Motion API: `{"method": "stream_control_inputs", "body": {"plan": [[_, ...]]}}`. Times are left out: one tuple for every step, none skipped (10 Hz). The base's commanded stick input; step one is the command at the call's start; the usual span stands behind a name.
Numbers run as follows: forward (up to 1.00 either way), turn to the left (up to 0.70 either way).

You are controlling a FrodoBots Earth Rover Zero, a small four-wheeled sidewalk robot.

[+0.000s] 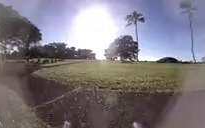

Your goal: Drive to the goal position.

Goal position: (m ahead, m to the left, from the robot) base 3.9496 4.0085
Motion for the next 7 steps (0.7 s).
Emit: {"method": "stream_control_inputs", "body": {"plan": [[0.45,0.27],[0.45,0.27],[0.45,0.27],[0.45,0.27],[0.45,0.27],[0.45,0.27],[0.45,0.27]]}}
